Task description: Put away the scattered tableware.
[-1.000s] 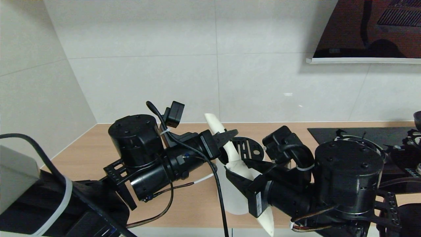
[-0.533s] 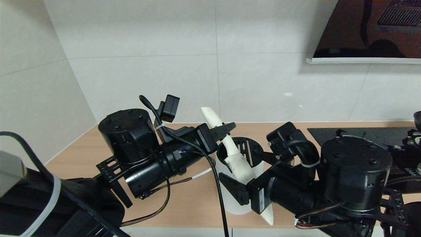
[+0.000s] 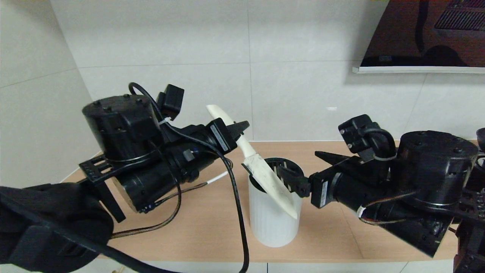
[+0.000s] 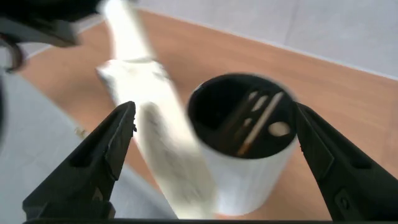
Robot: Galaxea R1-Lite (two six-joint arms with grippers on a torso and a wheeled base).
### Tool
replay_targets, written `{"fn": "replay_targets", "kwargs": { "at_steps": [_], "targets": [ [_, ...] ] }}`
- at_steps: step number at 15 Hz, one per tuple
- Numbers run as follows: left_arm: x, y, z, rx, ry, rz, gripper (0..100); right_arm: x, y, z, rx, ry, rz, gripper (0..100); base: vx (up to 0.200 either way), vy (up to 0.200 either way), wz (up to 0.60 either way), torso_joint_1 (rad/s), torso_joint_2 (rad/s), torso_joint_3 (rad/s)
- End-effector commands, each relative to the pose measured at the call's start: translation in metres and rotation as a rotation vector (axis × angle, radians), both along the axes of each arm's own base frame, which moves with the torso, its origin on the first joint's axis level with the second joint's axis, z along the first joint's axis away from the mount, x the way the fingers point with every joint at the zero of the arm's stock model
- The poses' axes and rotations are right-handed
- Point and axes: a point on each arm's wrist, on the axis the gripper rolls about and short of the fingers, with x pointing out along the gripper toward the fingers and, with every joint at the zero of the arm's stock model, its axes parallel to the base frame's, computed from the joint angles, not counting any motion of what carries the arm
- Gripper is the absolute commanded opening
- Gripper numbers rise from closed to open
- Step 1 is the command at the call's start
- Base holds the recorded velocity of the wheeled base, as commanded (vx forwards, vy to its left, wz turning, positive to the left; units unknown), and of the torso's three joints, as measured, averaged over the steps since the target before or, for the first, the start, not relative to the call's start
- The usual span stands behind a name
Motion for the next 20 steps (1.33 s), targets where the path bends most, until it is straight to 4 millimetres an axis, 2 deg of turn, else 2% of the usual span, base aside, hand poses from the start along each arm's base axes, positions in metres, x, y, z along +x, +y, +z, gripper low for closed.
{"fn": "replay_targets", "kwargs": {
  "at_steps": [1, 5, 8, 11, 14, 16, 20],
  "targets": [
    [-0.012, 0.01, 0.037, -0.021, -0.095, 0.046, 0, 0.008, -0.009, 0.007, 0.042, -0.007, -0.039, 100, 0.0, 0.0, 0.0, 0.0, 0.0, 0.0],
    [-0.007, 0.009, 0.069, 0.242, -0.222, 0.236, 0, 0.018, -0.016, 0.007, 0.046, -0.001, -0.083, 100, 0.0, 0.0, 0.0, 0.0, 0.0, 0.0],
    [-0.013, -0.001, 0.078, 0.295, -0.261, 0.306, 0, 0.02, -0.016, 0.004, 0.041, 0.004, -0.089, 100, 0.0, 0.0, 0.0, 0.0, 0.0, 0.0],
    [-0.024, -0.024, 0.072, 0.324, -0.273, 0.331, 0, 0.021, -0.016, 0.005, 0.043, 0.002, -0.094, 100, 0.0, 0.0, 0.0, 0.0, 0.0, 0.0],
    [-0.006, -0.053, 0.051, 0.396, -0.301, 0.491, 0, 0.023, -0.019, 0.004, 0.038, 0.004, -0.107, 100, 0.0, 0.0, 0.0, 0.0, 0.0, 0.0],
    [0.001, -0.062, 0.045, 0.396, -0.355, 0.554, 0, 0.023, -0.019, 0.004, 0.039, 0.003, -0.107, 100, 0.0, 0.0, 0.0, 0.0, 0.0, 0.0],
    [-0.009, -0.072, 0.04, 0.402, -0.372, 0.517, 0, 0.027, -0.02, 0.002, 0.034, 0.008, -0.118, 100, 0.0, 0.0, 0.0, 0.0, 0.0, 0.0]
  ]
}}
